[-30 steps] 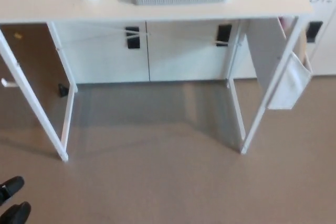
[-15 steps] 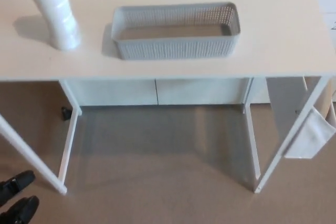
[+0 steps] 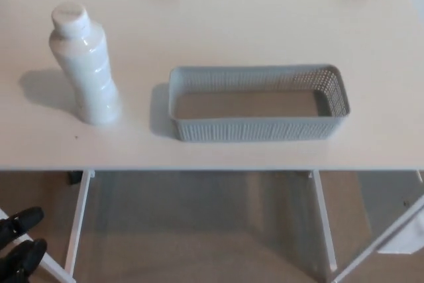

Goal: The robot walk up to a desk on which a bottle is kept on the left hand side and a container is kept on the right hand side. The robot uses its left hand to pick up the bottle and places it in the container.

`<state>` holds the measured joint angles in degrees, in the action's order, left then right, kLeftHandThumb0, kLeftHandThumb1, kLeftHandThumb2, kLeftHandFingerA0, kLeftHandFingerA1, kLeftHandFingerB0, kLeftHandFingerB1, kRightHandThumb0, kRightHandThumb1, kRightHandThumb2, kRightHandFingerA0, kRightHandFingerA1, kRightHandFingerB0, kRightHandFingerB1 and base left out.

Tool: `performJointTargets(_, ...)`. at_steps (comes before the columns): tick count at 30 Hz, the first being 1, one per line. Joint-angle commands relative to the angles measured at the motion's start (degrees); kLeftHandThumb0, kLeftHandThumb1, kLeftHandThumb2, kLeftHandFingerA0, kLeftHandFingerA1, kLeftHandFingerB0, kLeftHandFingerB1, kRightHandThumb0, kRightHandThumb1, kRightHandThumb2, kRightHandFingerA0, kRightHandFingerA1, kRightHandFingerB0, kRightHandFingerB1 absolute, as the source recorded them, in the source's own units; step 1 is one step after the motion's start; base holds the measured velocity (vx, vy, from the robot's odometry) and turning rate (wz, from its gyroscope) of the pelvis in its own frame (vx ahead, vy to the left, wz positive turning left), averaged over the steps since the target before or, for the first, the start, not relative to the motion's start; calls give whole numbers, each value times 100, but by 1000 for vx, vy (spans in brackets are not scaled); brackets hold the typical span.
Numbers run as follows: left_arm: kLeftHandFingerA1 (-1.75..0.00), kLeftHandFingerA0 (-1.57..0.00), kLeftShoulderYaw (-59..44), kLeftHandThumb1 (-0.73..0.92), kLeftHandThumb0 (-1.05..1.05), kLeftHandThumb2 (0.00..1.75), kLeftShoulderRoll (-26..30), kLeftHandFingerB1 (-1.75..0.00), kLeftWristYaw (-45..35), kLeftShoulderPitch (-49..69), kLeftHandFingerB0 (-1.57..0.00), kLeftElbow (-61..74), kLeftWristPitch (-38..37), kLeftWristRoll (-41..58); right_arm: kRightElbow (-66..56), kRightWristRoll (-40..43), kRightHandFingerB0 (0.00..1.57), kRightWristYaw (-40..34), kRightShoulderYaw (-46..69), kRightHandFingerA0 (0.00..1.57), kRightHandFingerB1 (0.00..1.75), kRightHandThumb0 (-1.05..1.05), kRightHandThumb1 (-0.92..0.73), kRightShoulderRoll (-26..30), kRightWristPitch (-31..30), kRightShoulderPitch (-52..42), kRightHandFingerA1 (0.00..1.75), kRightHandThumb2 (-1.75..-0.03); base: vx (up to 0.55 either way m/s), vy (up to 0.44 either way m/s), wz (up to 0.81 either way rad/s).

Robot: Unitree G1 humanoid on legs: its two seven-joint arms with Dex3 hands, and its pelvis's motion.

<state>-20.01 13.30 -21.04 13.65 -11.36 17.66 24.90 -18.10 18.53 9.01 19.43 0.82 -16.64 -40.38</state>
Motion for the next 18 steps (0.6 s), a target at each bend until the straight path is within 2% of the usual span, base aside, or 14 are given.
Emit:
performJointTargets(1,-48,-74,44,63,-29,59,96,-40,-14,-68,-62,-58,104,-65,15,21,19,-21,43,53,32,-15,-70,4,70,7,54,-60,168,-79,9)
performJointTargets(10,-47,-75,219,68,-32,61,271,-40,-61,-95,-65,-71,130,-205,421,23,20,69,126,52,33,-17,-66,30,272,164,54,-60,82,-146,2)
performJointTargets(18,-46,-70,484,66,-35,60,588,-39,-362,-92,-59,-104,154,-314,256,-52,19,7,68,52,32,-13,-69,35,197,128,53,-60,4,39,-2)
